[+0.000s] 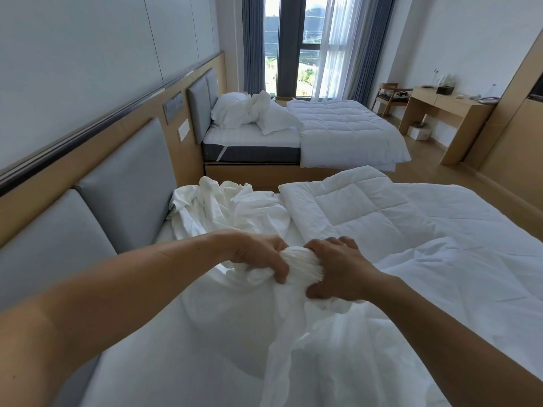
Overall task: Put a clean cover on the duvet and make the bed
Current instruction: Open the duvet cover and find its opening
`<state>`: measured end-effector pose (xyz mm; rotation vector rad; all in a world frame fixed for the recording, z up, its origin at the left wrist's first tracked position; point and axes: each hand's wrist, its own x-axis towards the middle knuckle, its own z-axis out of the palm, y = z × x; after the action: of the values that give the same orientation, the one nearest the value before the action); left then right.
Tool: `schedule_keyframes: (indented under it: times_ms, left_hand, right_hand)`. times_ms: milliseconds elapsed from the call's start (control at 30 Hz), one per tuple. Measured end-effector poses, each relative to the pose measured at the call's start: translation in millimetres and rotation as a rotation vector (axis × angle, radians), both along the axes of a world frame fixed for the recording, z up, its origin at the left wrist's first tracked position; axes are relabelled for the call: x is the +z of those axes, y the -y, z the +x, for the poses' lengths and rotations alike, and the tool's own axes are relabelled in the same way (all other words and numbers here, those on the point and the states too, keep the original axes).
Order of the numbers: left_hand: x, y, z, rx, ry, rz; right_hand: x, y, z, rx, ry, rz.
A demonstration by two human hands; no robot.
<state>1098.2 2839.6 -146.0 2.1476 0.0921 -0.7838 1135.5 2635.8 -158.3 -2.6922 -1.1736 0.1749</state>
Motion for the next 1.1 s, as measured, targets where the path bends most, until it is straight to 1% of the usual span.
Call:
schedule_keyframes:
  times_ms: [67,133,233,267,333,400,467,500,633,700,733,800,900,933,1033,1100]
  left_hand:
    - [-1,-3,2,0.057,0.017,-0.044]
    - [-2,-6,3,0.096,0.027,-0.073]
    - [-1,-8,4,0.12,0.024,-0.096]
    - [0,-7,4,0.127,0.022,-0.103]
    - [0,-6,5,0.137,0.029,-0.116]
    - [0,-5,7,0.136,0.032,-0.124]
    - [-1,-6,6,0.117,0.036,-0.1]
    - [-1,-7,6,0.093,0.044,-0.071]
    - [1,-5,7,0.028,0.066,0.047]
    - [2,-4,8,0.049,0.046,0.058]
    - [3,-5,9,0.08,0.031,0.036]
    - [5,-8,9,0.157,-0.003,-0.044]
    - [7,-14,10,0.224,-0.041,-0.182]
    - [7,-16,10,0.234,-0.047,-0.209]
    - [8,-17,10,0.266,-0.042,-0.24]
    - [9,-17,10,0.303,-0.023,-0.253]
  right_hand:
    - [-2,-2,-1,-0.041,0.081,0.017]
    - [-4,-3,-3,-0.044,0.106,0.022]
    - [-6,-8,-6,-0.071,-0.023,0.052]
    - [-6,-12,-7,-0.098,-0.036,0.054]
    - [-10,-18,-10,-0.164,0.026,0.056]
    - [-14,-21,-12,-0.208,0.145,0.091]
    - [-15,-21,-8,-0.193,0.226,0.118]
    - [-14,-20,-5,-0.178,0.235,0.108]
    - [0,-20,9,-0.078,0.23,-0.018]
    - [6,-22,13,-0.044,0.289,-0.066]
    - [7,-22,14,-0.042,0.328,-0.054]
    - [3,-22,15,-0.061,0.434,0.058]
    - [-7,-20,17,-0.131,0.618,0.319]
    - [-10,-20,17,-0.128,0.672,0.378]
    - [-20,-21,12,-0.066,0.821,0.5]
    - [-23,-21,10,-0.066,0.889,0.551]
